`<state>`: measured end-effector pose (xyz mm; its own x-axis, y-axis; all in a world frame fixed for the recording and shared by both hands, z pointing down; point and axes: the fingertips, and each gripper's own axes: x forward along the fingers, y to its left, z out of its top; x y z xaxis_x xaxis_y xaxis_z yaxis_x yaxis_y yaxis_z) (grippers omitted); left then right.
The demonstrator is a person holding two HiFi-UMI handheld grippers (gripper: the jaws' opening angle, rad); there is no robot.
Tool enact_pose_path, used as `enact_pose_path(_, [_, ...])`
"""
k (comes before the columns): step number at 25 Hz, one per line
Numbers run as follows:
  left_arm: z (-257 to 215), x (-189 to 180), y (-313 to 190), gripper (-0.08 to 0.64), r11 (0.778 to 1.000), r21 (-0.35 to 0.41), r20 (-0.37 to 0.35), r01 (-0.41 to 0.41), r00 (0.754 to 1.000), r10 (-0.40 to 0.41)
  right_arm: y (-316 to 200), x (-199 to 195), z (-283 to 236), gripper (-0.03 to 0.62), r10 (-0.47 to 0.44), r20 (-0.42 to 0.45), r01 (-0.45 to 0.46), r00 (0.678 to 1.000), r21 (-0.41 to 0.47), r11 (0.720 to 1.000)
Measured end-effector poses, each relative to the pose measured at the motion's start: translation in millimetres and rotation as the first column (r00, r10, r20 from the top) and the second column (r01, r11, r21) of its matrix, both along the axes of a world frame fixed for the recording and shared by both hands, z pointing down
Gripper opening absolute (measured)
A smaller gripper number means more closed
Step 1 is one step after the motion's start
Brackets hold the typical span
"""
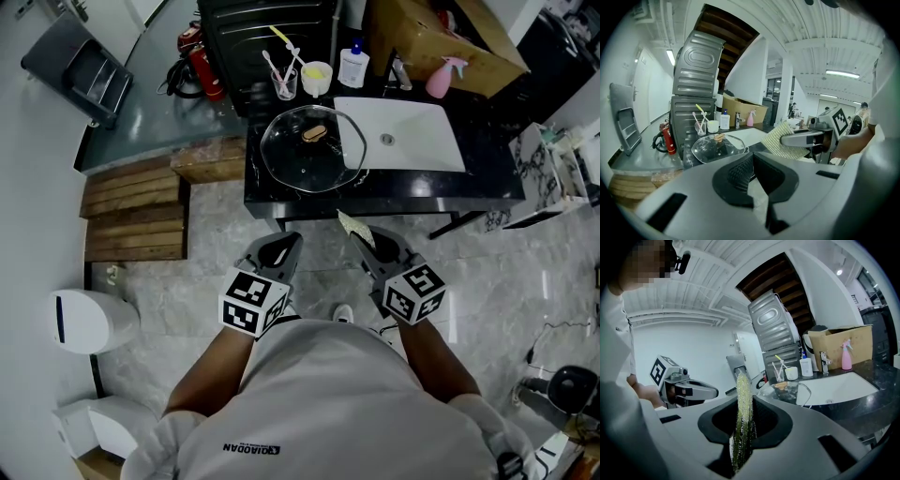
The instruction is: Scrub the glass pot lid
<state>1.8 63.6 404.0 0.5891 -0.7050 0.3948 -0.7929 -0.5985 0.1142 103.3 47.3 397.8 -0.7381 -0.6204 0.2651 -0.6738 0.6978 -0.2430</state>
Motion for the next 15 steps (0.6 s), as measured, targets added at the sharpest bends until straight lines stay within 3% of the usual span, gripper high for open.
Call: enact_pose_path(15, [-1.2,-4.5,-1.6,0.015,1.0,0.007,0.005,0.005,1.0,-0.005,0.7,-0.7,1.3,0.086,0.004,-0.005,-0.004,1.0,0.004,1.0])
